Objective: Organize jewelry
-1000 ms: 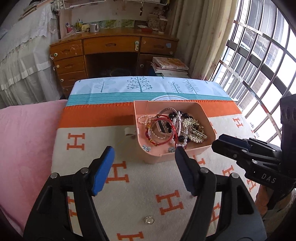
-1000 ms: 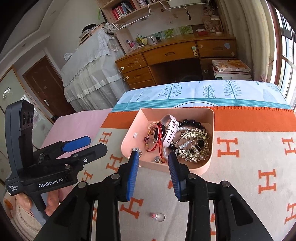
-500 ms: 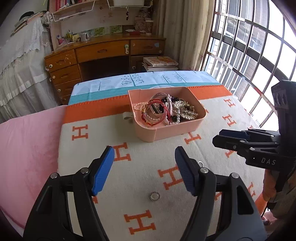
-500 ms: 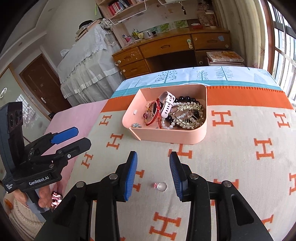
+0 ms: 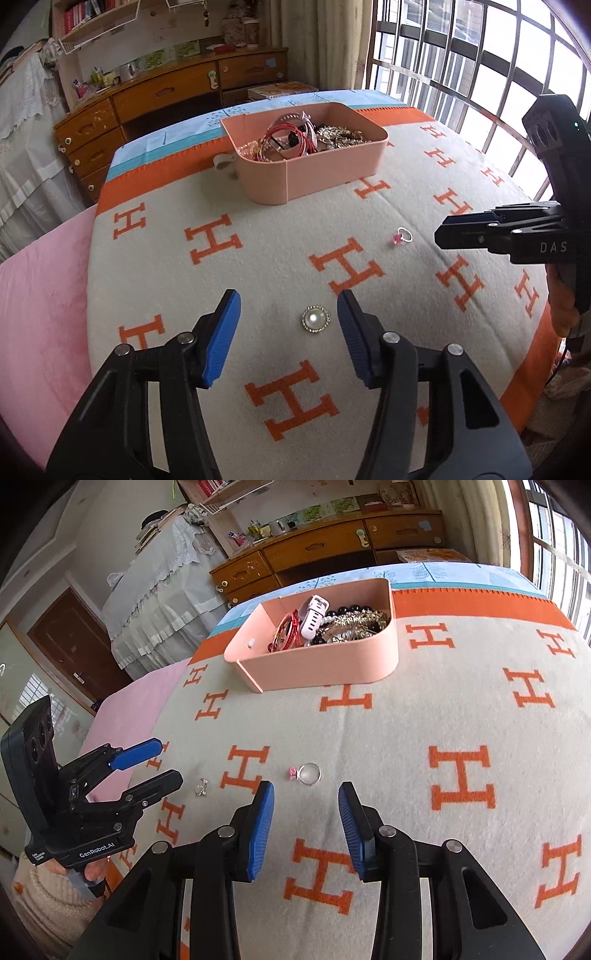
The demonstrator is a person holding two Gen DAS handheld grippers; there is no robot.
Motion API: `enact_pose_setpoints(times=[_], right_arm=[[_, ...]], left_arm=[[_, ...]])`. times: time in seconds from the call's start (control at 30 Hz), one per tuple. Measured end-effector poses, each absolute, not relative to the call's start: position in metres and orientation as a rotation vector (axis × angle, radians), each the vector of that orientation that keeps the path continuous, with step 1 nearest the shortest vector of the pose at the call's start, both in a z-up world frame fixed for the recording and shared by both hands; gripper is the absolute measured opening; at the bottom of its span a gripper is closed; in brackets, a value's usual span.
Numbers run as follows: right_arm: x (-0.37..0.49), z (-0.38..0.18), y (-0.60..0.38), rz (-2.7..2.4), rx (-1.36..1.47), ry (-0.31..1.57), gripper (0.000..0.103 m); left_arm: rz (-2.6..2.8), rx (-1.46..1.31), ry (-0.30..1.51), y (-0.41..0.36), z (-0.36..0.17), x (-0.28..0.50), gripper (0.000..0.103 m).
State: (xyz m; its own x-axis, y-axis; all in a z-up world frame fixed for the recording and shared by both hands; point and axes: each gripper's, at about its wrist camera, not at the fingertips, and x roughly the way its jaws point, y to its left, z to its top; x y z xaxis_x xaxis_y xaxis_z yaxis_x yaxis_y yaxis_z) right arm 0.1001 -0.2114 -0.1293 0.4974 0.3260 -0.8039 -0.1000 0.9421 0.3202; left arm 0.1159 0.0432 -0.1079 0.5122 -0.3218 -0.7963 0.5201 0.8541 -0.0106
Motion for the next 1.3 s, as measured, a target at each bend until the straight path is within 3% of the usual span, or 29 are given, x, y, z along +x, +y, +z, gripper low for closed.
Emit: enact_pose_setpoints(times=[0.4, 0.7, 0.87, 1.07, 1.17, 1.3], right_arm=[[0.090, -0.146, -0.209, 0.271, 0.227, 1.015, 0.037], [0.087, -0.146, -0.207, 0.278, 0.212, 0.997, 0.040], [0.086, -0.147, -0.209, 0.281, 0.216, 0.993, 0.040], [0.087, -0.146, -0.207, 0.276, 0.193, 0.994, 0.041], [0.089, -0.145, -0.200, 0.289, 0.141, 1.000, 0.048], [0.097, -0.144, -0.183, 0.292, 0.007, 1.013, 0.050]], left_arm=[[-0.590, 0.359, 0.915, 0.033, -0.132, 0.116, 0.036], [-0.638, 0.326, 0.898, 0.037, -0.135, 0.127, 0.035], [-0.637, 0.345, 0.877, 0.031, -0.135, 0.121, 0.017], [-0.586, 0.321, 0.882, 0.028, -0.135, 0.117, 0.017], [-0.531, 0.295, 0.900, 0.027, -0.134, 0.115, 0.017], [-0.452, 0.244, 0.938, 0.026, -0.133, 0.114, 0.017]])
